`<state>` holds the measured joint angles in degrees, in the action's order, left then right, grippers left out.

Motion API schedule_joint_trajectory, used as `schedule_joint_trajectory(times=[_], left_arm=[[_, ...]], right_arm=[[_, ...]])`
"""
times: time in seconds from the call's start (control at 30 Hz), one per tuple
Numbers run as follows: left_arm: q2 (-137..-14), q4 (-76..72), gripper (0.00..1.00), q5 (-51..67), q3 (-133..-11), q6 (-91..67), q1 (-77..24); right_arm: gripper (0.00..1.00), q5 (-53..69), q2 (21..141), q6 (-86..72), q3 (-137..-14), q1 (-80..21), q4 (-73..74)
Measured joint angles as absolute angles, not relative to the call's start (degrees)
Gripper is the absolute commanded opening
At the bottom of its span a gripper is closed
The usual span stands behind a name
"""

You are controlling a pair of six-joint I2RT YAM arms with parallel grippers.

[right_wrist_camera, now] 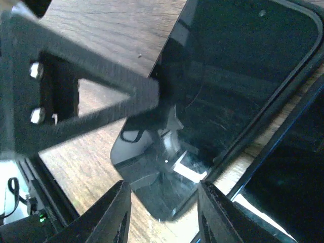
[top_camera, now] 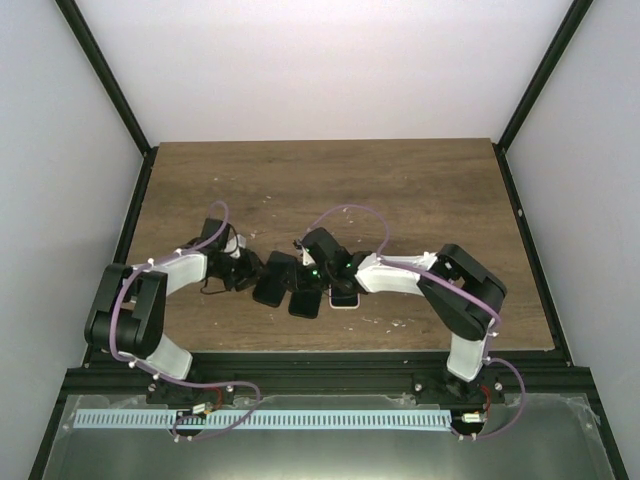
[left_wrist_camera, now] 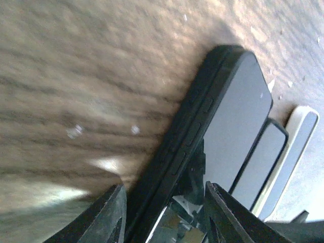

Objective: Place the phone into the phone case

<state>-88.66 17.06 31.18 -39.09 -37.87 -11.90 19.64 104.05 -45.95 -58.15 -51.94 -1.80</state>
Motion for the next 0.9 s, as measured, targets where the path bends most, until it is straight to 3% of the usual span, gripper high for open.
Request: schedule_joint_trajectory(times=[0.37,0.6,0.7,0.8,0.9], left_arm=[[-81.5,16.0,0.47,31.5,-33.6,-45.0,-17.2],[-79.5,18.9,0.41,29.4,-34.3,-44.3,-16.5],[-79.8,19.3,0.39,29.5,-35.4,-43.1,-14.4],[-80.0,18.8,0.48,31.0,-35.6,-42.4,-11.2],[-80.0,19.2,0.50,31.4,-35.9,-41.7,-9.3]], right_arm=[[0.29,14.4,105.3,-45.8,-59.5,-51.7,5.5],[0.27,11.2,103.2,-45.5,-57.2,-50.7,6.9],[0.31,10.9,101.8,-45.5,-56.2,-50.0,8.1],[0.37,11.9,101.4,-45.9,-56.6,-49.9,7.5],[0.40,13.0,101.9,-46.5,-58.6,-50.1,7.5]])
